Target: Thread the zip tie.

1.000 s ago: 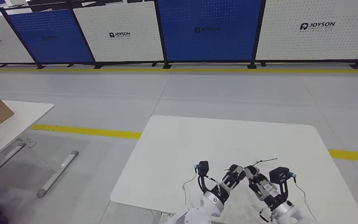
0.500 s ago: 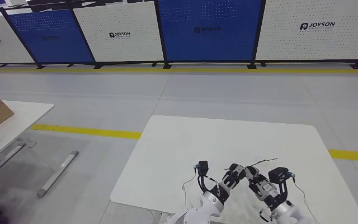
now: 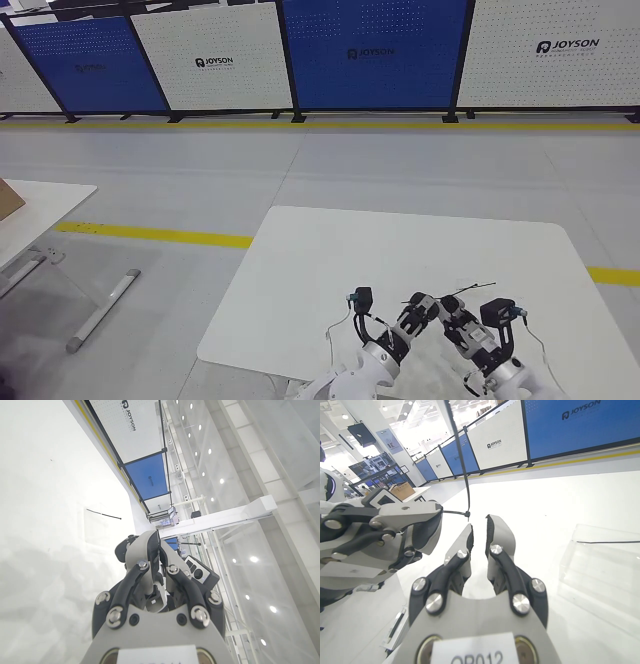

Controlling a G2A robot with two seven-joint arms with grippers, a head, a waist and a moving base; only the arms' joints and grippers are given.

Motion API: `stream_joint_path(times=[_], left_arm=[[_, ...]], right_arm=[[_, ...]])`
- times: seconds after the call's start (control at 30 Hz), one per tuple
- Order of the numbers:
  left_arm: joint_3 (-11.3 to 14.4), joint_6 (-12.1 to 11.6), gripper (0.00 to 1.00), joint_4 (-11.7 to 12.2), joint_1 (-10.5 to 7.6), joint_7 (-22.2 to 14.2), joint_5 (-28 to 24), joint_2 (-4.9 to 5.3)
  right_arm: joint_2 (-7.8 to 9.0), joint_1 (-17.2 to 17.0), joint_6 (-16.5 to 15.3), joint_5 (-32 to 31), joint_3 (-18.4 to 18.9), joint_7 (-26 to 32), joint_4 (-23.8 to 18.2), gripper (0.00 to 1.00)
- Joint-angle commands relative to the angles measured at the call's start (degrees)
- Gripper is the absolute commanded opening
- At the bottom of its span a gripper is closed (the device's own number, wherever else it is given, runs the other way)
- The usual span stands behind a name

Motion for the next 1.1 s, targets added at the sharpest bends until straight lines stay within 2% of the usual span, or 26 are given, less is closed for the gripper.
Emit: stream_joint_path(times=[0.0,0.1,0.47,1.07], left_arm=[[0.02,0.06,0.0,-0.01,-0.01,0.01,0.12,0.0],[0.05,0.15,0.0,0.0,-0.02,-0.01,0.22,-0.01],[0.35,0.51,0.0,0.43,-0.21,0.09,0.39,-0.12],[0.72,1.03,0.0,0.35,-0.15,-0.31,1.01,-0.15]], right_arm=[[0.05,0.05,0.0,0.18,0.02,0.01,0.08,0.19],[0.13,0.09,0.0,0.36,0.02,-0.08,0.11,0.18],[0.62,0.08,0.0,0.86,-0.29,-0.28,-0.26,0.3],[1.28,0.25,0.0,1.4,-0.33,-0.98,-0.91,0.24]])
